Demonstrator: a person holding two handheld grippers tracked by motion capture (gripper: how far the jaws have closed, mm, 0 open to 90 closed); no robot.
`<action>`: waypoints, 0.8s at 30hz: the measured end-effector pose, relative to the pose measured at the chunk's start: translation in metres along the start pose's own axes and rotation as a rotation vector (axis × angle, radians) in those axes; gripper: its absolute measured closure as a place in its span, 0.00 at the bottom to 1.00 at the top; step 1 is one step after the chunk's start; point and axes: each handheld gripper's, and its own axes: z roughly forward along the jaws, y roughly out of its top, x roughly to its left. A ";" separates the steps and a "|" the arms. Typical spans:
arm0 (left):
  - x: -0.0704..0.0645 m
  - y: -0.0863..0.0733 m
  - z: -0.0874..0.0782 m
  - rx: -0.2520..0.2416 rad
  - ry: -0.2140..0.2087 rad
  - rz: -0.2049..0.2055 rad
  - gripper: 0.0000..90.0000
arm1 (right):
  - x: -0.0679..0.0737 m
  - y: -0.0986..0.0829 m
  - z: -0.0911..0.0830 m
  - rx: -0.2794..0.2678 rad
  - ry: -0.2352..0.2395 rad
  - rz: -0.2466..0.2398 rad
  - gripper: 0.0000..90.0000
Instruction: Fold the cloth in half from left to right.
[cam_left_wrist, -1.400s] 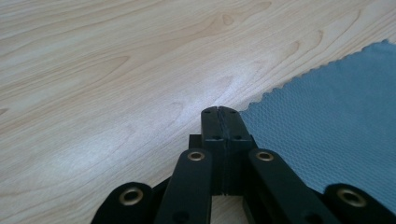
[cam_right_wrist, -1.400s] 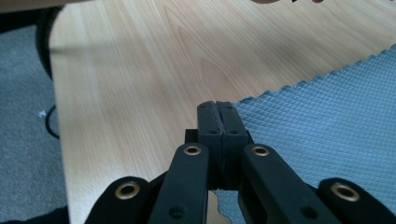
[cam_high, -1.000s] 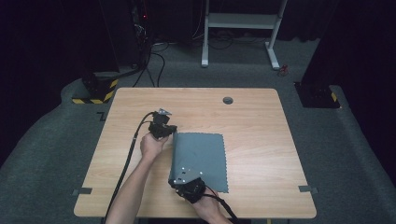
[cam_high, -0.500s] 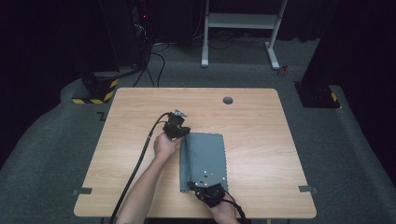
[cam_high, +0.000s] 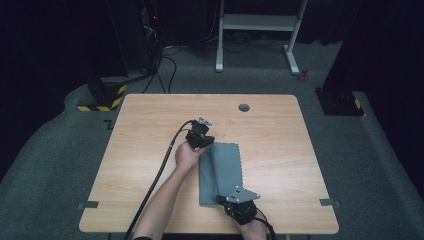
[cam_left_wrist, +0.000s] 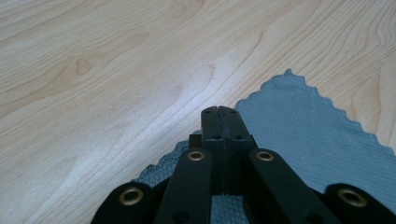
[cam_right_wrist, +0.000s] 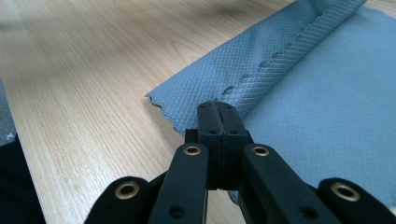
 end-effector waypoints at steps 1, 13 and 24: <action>-0.001 0.000 0.001 -0.004 0.001 -0.002 1.00 | -0.001 -0.001 -0.002 -0.002 -0.003 -0.001 1.00; -0.015 0.007 0.013 -0.008 -0.010 0.010 1.00 | -0.011 -0.013 -0.013 0.013 -0.043 0.020 1.00; -0.030 0.019 0.022 -0.011 -0.019 0.045 1.00 | -0.020 -0.022 -0.024 0.011 -0.069 0.043 1.00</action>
